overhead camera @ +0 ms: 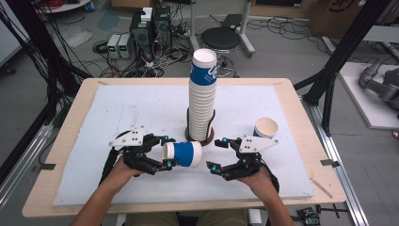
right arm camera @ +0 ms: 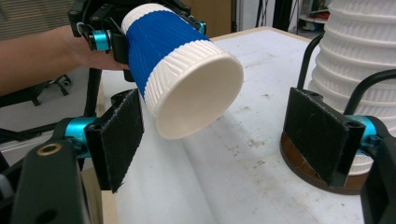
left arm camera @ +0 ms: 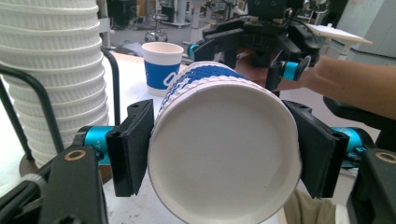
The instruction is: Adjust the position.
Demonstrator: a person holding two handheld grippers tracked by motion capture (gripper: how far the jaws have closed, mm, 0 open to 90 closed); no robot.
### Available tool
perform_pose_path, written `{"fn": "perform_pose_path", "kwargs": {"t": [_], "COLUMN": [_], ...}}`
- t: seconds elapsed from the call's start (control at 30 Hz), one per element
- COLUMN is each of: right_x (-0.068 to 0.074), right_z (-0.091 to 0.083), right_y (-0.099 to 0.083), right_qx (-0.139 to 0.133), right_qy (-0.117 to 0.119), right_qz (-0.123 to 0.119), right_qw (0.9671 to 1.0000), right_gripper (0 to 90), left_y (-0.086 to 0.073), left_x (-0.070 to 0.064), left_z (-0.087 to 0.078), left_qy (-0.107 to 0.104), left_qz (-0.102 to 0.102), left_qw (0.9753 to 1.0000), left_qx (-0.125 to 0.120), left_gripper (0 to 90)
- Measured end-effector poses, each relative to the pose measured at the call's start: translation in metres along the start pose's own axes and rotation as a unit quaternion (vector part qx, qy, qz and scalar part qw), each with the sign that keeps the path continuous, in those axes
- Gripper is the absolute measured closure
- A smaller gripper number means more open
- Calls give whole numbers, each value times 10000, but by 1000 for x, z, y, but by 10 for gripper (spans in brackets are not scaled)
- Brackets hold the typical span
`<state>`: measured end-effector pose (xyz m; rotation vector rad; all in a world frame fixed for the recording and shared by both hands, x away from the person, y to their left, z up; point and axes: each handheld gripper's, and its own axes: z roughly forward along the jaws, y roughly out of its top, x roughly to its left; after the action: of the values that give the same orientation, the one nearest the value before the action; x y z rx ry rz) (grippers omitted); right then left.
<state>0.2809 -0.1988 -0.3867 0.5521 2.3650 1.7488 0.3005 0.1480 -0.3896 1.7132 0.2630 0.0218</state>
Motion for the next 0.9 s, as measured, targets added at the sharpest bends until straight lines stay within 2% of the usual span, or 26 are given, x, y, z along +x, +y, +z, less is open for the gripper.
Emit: {"fn": "perform_pose_path", "kwargs": {"t": [0.3,0.47,0.9], "right_x": [2,2,2], "right_z": [5,8,17], "right_y": [-1,-3,-5], "right_qx": [46,109,186], "right_qy": [241,280,635], "right_qz": [29,49,277], "right_qw": [9997,9995,9974], "right_gripper": [206,206,206], "left_y": [0,1,1], "left_x": [-2,-4,-5], "left_z": [2,3,3], "left_qy": [-72,-133,-326], "left_qz": [-6,20,52], "left_qw": [10000,9999,9993], "left_qx": [-14,-57,-149], "left_gripper": [291,291,292]}}
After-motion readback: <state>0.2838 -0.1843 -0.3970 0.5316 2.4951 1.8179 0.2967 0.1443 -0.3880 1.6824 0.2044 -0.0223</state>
